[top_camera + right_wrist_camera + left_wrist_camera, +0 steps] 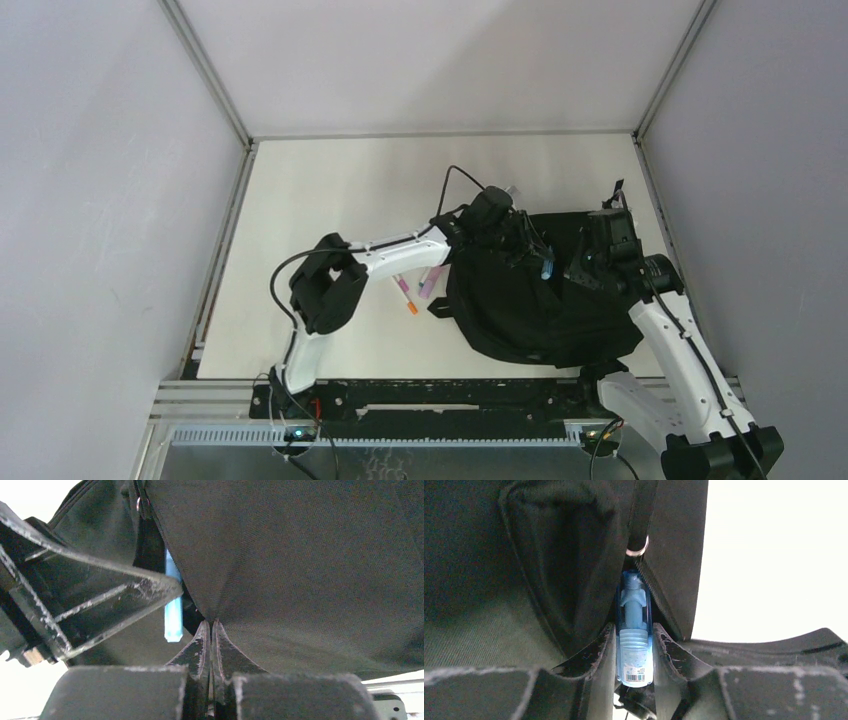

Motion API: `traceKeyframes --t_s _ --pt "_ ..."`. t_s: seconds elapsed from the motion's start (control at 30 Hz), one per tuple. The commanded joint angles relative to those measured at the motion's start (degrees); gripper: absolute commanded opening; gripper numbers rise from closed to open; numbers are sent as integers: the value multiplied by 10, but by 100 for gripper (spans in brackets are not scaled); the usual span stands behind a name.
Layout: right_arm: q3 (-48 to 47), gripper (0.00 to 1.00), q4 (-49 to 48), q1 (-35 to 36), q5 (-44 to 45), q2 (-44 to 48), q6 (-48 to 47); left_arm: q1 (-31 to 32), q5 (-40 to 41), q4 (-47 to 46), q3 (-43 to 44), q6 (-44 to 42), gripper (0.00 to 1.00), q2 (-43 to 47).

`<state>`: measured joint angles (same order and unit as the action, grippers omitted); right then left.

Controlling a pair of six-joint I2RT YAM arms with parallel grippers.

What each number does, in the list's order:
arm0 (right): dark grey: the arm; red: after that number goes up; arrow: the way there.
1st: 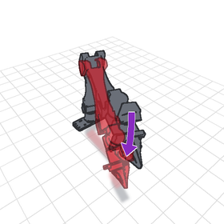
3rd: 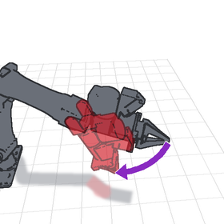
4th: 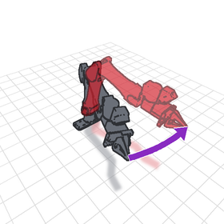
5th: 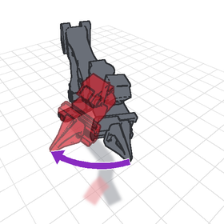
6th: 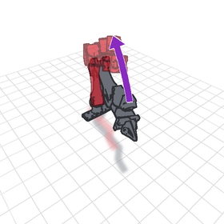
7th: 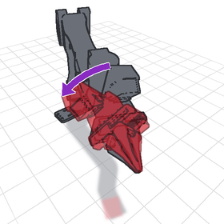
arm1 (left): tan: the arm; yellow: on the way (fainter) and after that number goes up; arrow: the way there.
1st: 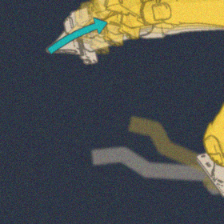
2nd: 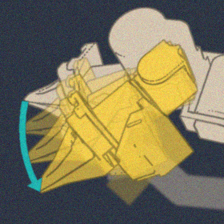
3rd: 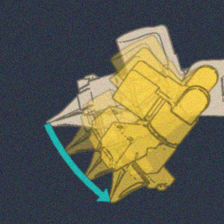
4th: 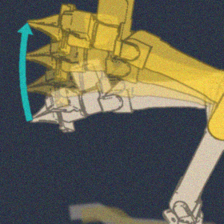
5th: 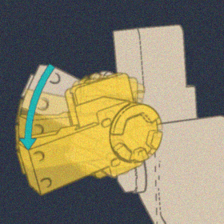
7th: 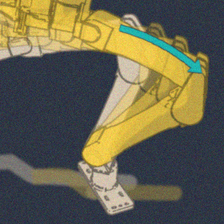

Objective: Pack the student bag
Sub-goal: Place the stationery in the student bag.

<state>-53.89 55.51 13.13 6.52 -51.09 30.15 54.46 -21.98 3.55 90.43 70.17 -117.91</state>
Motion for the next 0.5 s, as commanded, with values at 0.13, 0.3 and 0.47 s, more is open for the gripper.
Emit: traceKeyframes --t_s 0.13,0.3,0.47 --pt "-17 0 -20 -1 -15 7 -1 7 3 -2 91 19 42 -44" --pt "-17 0 -18 -1 -9 2 -1 12 -11 -1 58 -25 58 -1" --pt "-13 0 -25 -1 -10 -5 0 17 -32 7 10 -87 56 64"
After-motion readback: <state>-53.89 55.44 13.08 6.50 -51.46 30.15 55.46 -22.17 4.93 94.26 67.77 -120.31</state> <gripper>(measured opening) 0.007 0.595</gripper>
